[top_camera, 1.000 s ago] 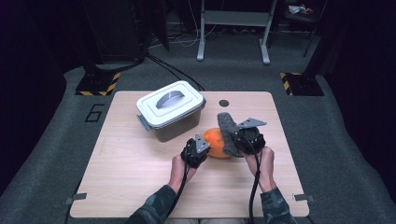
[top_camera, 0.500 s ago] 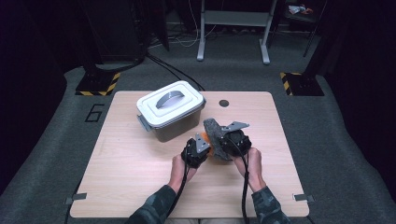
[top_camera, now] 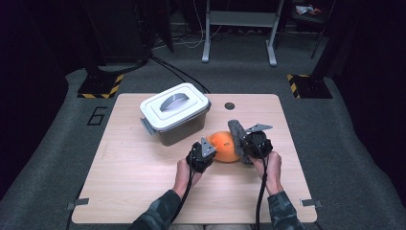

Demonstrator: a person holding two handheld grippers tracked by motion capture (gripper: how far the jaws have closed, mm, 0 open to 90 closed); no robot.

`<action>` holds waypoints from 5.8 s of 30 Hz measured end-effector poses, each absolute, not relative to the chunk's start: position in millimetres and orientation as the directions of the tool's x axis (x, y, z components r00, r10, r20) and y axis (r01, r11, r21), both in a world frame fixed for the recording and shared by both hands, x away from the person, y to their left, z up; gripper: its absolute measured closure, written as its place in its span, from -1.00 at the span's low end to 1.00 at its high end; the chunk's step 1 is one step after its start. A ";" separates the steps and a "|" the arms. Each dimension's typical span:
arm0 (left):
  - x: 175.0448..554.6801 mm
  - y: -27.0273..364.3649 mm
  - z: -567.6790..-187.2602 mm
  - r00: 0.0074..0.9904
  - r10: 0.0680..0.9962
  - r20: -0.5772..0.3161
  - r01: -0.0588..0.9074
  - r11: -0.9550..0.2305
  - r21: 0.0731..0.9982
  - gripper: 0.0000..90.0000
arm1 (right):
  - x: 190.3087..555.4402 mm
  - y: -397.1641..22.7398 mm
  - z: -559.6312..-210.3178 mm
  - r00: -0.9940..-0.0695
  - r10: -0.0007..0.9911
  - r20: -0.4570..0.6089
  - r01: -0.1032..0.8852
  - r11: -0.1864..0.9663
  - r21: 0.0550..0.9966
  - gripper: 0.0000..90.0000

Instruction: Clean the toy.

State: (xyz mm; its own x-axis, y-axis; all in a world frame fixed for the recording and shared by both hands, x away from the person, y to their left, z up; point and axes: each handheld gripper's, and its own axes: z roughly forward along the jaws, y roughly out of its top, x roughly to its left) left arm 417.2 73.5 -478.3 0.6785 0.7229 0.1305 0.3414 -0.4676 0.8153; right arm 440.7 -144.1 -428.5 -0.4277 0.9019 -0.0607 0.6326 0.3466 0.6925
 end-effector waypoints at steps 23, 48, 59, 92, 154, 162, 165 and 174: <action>419.2 76.2 -478.6 0.686 0.719 0.110 0.352 -0.461 0.815 0.87 | 460.3 -182.1 -476.3 -0.323 0.946 0.017 0.763 0.249 0.597 0.67; 418.3 73.1 -479.9 0.684 0.718 0.125 0.333 -0.460 0.823 0.56 | 439.6 -121.1 -418.3 -0.474 0.880 -0.034 0.601 0.351 0.718 0.68; 419.6 62.7 -495.4 0.646 0.732 0.216 0.335 -0.527 0.781 -0.14 | 442.3 -120.3 -417.5 -0.473 0.880 -0.043 0.598 0.356 0.718 0.67; 410.5 79.2 -476.1 0.711 0.702 -0.046 0.431 -0.383 0.817 0.86 | 416.0 -115.9 -410.6 -0.471 0.880 -0.058 0.576 0.356 0.736 0.67; 425.1 75.7 -476.7 0.674 0.736 -0.065 0.454 -0.343 0.822 0.75 | 437.1 -113.6 -410.4 -0.476 0.877 -0.062 0.576 0.365 0.732 0.67; 428.0 77.6 -478.1 0.666 0.742 -0.080 0.470 -0.333 0.818 0.75 | 439.9 -137.7 -422.3 -0.428 0.903 -0.039 0.617 0.323 0.718 0.67; 428.0 76.8 -478.1 0.665 0.743 -0.075 0.465 -0.333 0.821 0.75 | 441.7 -145.9 -428.2 -0.408 0.913 -0.030 0.637 0.308 0.707 0.67; 428.7 77.6 -478.1 0.662 0.746 -0.077 0.466 -0.329 0.821 0.73 | 451.8 -164.3 -451.9 -0.367 0.930 -0.021 0.707 0.294 0.643 0.67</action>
State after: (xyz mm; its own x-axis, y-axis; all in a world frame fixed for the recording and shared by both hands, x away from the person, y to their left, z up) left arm 428.7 77.6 -478.1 0.6617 0.7459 -0.0766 0.4661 -0.3291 0.8212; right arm 451.8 -164.3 -451.9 -0.3671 0.9299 -0.0207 0.7075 0.2936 0.6429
